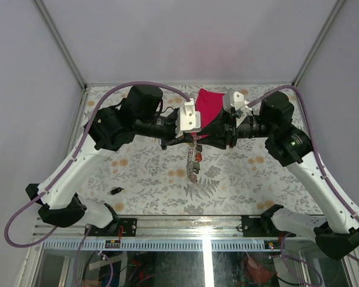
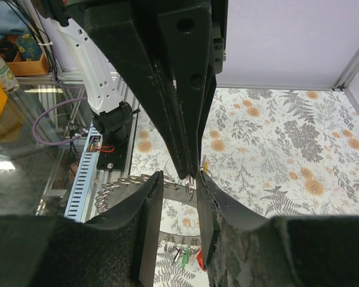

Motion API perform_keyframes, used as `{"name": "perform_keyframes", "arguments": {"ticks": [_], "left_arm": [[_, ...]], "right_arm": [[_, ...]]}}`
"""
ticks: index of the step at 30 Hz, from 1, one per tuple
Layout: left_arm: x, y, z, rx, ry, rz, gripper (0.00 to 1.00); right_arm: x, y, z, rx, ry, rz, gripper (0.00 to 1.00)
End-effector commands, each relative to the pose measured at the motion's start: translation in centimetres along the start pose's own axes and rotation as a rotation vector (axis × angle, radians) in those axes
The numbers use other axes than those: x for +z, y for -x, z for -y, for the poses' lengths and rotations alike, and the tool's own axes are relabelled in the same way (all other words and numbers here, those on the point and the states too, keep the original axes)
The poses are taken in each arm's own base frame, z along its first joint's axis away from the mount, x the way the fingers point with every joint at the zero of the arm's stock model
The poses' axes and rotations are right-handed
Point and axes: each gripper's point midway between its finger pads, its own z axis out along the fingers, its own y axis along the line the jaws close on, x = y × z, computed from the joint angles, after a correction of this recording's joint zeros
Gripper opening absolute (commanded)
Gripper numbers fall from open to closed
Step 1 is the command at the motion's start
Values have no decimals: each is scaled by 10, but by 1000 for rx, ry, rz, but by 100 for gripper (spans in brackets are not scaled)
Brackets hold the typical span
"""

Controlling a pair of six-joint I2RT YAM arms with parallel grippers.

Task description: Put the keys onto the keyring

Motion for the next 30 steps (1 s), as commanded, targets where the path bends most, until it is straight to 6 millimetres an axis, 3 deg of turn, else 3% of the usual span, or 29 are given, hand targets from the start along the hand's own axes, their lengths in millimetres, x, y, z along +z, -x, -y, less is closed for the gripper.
{"name": "perform_keyframes", "arguments": {"ticks": [1, 7, 16, 24, 30], "left_arm": [[-7, 21, -5, 49, 30, 53, 0], [-6, 19, -6, 39, 34, 47, 0], [-6, 18, -6, 40, 37, 43, 0], [-7, 18, -6, 42, 40, 43, 0], [-6, 18, -6, 40, 38, 42, 0]], "right_arm": [[8, 3, 1, -2, 45, 32, 35], [16, -5, 2, 12, 61, 22, 35], [19, -16, 5, 10, 37, -17, 24], [16, -23, 10, -3, -1, -53, 31], [16, -21, 10, -9, -2, -49, 19]]}}
